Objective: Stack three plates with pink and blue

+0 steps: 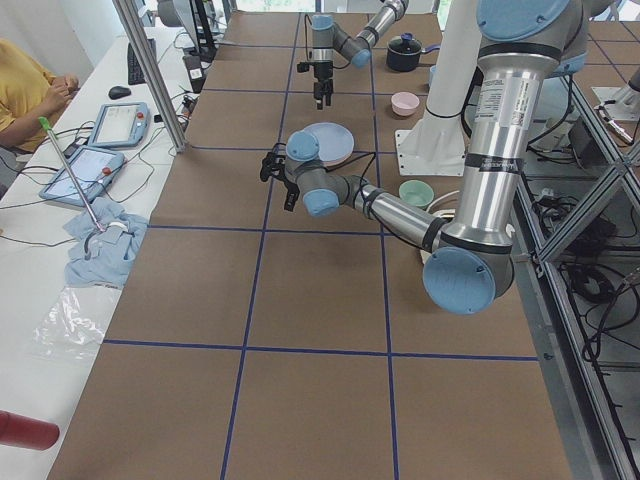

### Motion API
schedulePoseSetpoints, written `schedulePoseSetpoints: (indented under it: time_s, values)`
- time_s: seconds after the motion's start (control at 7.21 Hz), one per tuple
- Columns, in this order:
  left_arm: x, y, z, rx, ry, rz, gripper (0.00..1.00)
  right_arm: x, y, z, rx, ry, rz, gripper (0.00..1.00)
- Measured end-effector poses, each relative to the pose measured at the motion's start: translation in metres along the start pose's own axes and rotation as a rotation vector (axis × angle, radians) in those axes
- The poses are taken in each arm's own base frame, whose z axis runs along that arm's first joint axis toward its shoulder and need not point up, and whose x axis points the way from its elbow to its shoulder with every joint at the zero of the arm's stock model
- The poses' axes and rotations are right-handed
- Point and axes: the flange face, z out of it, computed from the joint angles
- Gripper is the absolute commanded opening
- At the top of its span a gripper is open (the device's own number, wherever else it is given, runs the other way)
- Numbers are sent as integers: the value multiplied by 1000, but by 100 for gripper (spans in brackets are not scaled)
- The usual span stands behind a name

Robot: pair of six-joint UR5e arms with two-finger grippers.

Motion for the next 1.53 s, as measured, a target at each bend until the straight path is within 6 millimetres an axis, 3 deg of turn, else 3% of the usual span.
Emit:
schedulePoseSetpoints:
  time_s: [0.28, 0.69, 0.83, 0.97, 1.25, 1.53]
  values:
    - [-51, 4, -23, 17, -63, 103, 76, 65, -50, -44, 42, 43, -55, 100]
    - [-137, -4, -77, 19, -206, 215, 76, 199, -112, -115, 117, 183, -255, 100]
    - [-163, -10, -101, 4, -250, 245, 87, 229, -133, -144, 127, 247, -313, 100]
    - [-184, -13, -125, -4, -263, 256, 99, 253, -153, -175, 121, 310, -362, 100]
    - [-211, -14, -154, 1, -251, 242, 99, 289, -180, -232, 83, 398, -417, 100]
    - [-261, -10, -168, -13, -279, 262, 99, 304, -192, -279, 62, 416, -405, 100]
